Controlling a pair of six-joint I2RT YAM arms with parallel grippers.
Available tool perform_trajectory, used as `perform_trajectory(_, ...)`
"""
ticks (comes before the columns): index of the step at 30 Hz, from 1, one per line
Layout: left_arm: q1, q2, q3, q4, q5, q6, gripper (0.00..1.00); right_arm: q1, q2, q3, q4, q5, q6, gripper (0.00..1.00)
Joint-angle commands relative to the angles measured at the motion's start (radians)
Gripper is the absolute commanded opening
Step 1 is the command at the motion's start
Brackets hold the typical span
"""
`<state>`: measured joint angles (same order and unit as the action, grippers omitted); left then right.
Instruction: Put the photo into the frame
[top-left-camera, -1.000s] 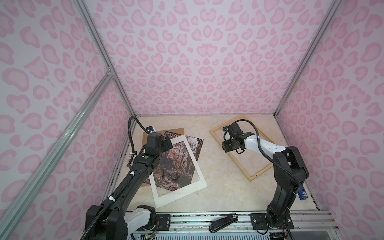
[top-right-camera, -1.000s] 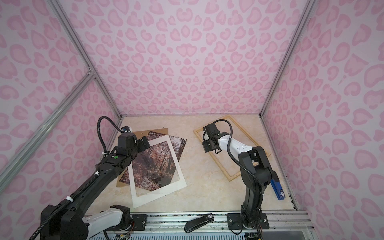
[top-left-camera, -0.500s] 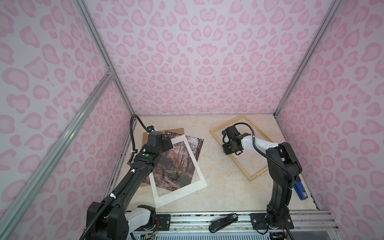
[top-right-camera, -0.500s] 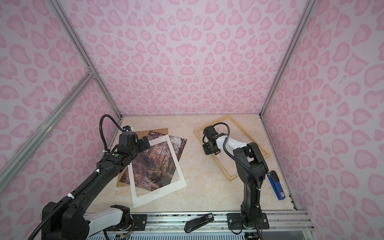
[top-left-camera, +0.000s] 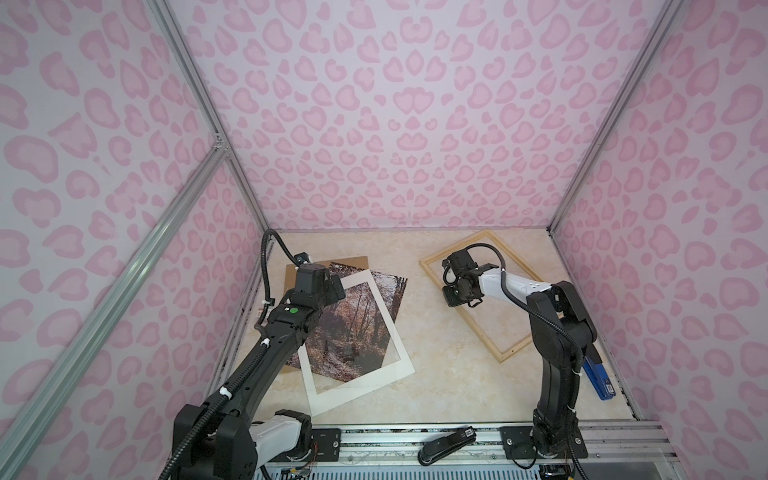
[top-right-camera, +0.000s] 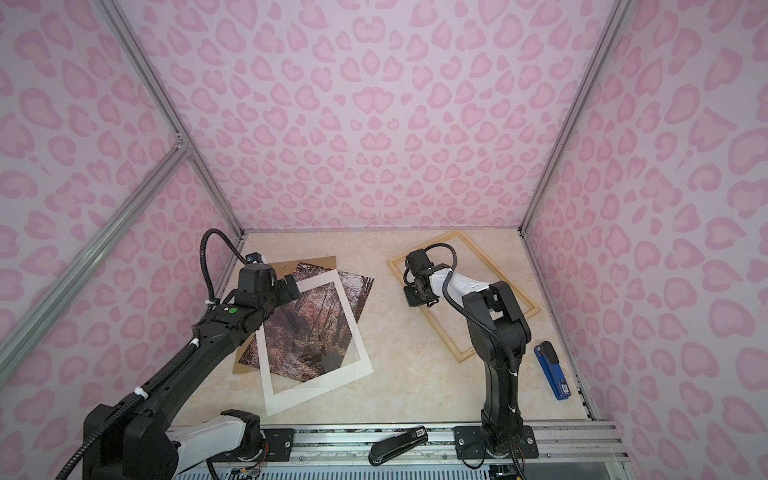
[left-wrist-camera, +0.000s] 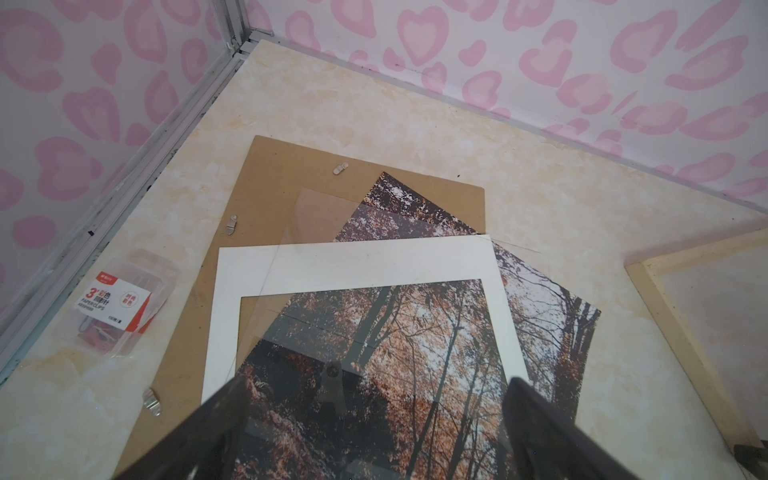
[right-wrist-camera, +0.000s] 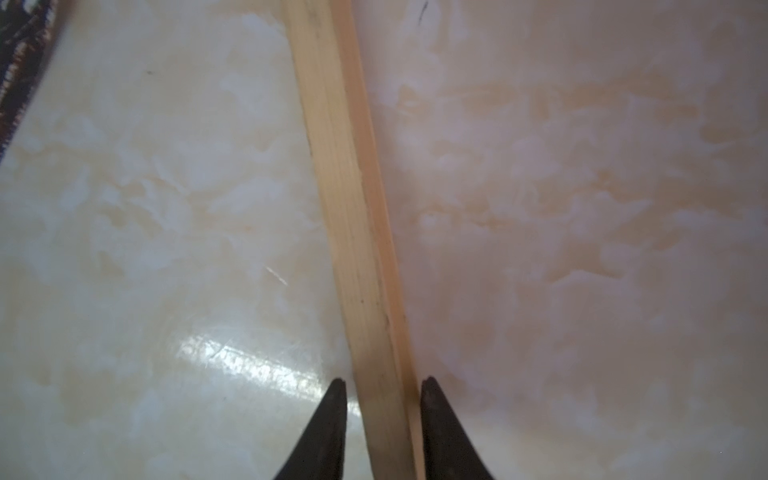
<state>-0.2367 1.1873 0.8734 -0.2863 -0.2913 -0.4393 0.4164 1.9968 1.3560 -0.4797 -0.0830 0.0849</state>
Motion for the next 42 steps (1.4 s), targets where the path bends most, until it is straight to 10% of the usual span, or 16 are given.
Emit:
perform_trajectory(1, -0.001, -0.011, 0.01, -0.011, -0.018, 0.016, 0.98, 0.002, 0.017, 0.016, -0.022, 0.0, -0.014, 0.31)
perform_trajectory(31, -0.001, 0.035, 0.021, -0.043, -0.046, 0.027, 0.98, 0.038, 0.198, 0.296, -0.047, -0.003, 0.278, 0.2)
perform_trajectory(42, -0.055, 0.188, 0.084, 0.0, 0.118, -0.162, 0.98, -0.047, 0.05, 0.23, -0.005, -0.091, 0.245, 0.49)
